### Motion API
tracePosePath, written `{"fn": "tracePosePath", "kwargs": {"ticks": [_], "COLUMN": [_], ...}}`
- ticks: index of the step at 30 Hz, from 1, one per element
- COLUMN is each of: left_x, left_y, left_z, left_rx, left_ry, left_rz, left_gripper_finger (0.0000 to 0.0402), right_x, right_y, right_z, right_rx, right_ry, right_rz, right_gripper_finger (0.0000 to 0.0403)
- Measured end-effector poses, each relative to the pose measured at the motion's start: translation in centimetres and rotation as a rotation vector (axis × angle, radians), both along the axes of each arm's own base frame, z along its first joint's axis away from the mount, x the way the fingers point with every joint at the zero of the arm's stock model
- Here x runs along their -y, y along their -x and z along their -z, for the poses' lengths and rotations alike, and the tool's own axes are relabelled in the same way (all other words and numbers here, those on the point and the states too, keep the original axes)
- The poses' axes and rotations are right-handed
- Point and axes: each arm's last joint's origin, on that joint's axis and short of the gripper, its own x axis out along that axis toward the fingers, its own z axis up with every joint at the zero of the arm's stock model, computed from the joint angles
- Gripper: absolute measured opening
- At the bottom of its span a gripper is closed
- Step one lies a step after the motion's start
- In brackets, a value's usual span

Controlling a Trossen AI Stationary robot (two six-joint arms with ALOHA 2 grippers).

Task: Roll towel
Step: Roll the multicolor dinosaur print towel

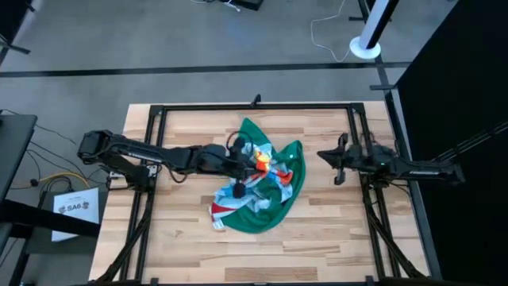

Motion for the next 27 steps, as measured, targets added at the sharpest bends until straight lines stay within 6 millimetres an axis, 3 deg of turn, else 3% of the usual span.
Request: {"fn": "tracePosePath", "kwargs": {"ticks": [4, 13, 17, 23, 27], "left_x": [-0.8, -0.9, -1.0, -1.2, -1.2], "left_y": [1.3, 3.7, 4.6, 6.0, 6.4], "left_z": [-1.4, -2.7, -2.9, -3.0, -2.9], "left_rx": [0.007, -0.056, -0.098, -0.171, -0.197], "left_ry": [-0.078, -0.12, -0.11, -0.122, -0.122], "left_rz": [-0.009, 0.004, -0.023, -0.085, -0.085], "left_gripper_finger": [0.0011, 0.0011, 0.001, 0.001, 0.001], "right_x": [0.3, 2.2, 3.0, 3.5, 4.0], "right_y": [-1.5, -7.4, -9.7, -12.0, -12.9], "right_z": [1.6, 0.8, 1.3, 2.7, 3.3], "right_rx": [-0.2, -0.592, -0.833, -0.994, -1.073], "right_ry": [0.005, 0.196, 0.303, 0.358, 0.421], "right_rz": [0.012, 0.034, -0.012, -0.046, 0.04], "right_gripper_finger": [0.0034, 0.0165, 0.0206, 0.0218, 0.0189]}}
